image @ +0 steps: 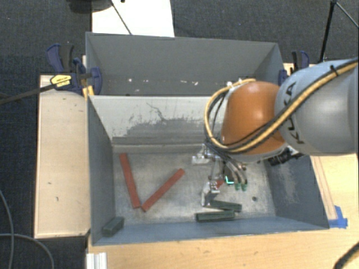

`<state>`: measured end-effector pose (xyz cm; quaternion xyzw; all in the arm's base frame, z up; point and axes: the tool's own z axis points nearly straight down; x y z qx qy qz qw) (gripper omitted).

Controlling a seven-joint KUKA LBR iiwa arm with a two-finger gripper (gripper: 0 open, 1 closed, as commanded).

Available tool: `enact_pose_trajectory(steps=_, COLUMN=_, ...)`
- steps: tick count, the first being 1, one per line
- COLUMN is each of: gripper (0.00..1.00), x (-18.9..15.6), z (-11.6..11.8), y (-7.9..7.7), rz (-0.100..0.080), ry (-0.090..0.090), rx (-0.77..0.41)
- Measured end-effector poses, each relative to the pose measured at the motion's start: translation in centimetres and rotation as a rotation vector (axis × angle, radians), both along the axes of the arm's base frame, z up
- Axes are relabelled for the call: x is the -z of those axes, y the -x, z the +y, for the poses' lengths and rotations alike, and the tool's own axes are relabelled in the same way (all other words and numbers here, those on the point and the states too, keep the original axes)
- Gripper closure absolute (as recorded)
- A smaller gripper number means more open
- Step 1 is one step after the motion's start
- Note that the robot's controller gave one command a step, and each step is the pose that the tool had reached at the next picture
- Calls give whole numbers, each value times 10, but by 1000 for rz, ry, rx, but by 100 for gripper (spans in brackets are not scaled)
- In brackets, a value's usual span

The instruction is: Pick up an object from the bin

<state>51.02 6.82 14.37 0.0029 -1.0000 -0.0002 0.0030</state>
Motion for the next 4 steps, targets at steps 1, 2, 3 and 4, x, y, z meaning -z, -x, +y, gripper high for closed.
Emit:
enact_pose_trajectory(steps=1, gripper=0, x=-4, z=0, y=-2, rz=-8, ry=-1, rx=2)
enact_pose_trajectory(steps=2, gripper=100, x=69, z=46, y=-45, rz=-21, ry=-4, rx=27)
enact_pose_trajectory(steps=3, gripper=100, x=69, z=46, y=-45, rz=-21, ry=-5, rx=27)
enact_pose_trajectory(steps=4, gripper=100, x=-123, z=63, y=-37, rz=-14, ry=-2, rx=121)
